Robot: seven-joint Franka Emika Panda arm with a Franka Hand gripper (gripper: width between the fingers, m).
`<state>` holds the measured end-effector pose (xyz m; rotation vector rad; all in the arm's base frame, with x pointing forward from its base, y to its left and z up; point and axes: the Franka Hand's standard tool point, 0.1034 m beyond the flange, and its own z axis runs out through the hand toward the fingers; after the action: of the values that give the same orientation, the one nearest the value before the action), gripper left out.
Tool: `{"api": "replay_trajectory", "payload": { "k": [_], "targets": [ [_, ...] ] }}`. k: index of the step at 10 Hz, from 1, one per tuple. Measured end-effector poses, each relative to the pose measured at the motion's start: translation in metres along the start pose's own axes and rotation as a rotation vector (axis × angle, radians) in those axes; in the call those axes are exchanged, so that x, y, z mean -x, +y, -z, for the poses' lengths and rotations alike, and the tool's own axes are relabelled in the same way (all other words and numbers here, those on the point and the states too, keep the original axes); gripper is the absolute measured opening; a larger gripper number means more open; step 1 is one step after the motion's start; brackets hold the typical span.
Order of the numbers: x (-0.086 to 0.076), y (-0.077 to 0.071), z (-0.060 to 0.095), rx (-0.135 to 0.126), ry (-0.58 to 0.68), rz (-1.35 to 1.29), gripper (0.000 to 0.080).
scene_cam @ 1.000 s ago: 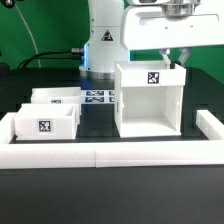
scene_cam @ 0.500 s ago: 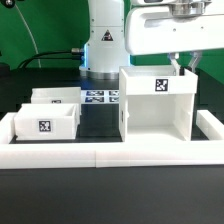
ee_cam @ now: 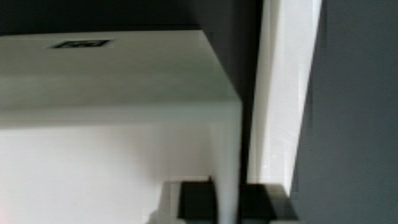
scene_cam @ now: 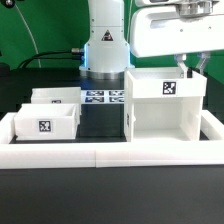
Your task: Assemble drawer
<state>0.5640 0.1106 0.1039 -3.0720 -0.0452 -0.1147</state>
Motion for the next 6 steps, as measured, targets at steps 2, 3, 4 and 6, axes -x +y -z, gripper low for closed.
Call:
{"api": "replay_trajectory", "payload": {
  "k": [2, 3, 4, 6],
  "targets": [
    [-0.0004, -0.0022, 0.0005, -0.009, 0.000, -0.118, 0.0038],
    [-0.0011, -0.0033, 0.0010, -0.012, 0.003, -0.172, 0.0038],
    [-0.0020, -0.0044, 0.0016, -0.019, 0.007, -0.229, 0.0038],
    [-0.0032, -0.0069, 0.0026, -0.031, 0.009, -0.340, 0.0038]
  ]
}}
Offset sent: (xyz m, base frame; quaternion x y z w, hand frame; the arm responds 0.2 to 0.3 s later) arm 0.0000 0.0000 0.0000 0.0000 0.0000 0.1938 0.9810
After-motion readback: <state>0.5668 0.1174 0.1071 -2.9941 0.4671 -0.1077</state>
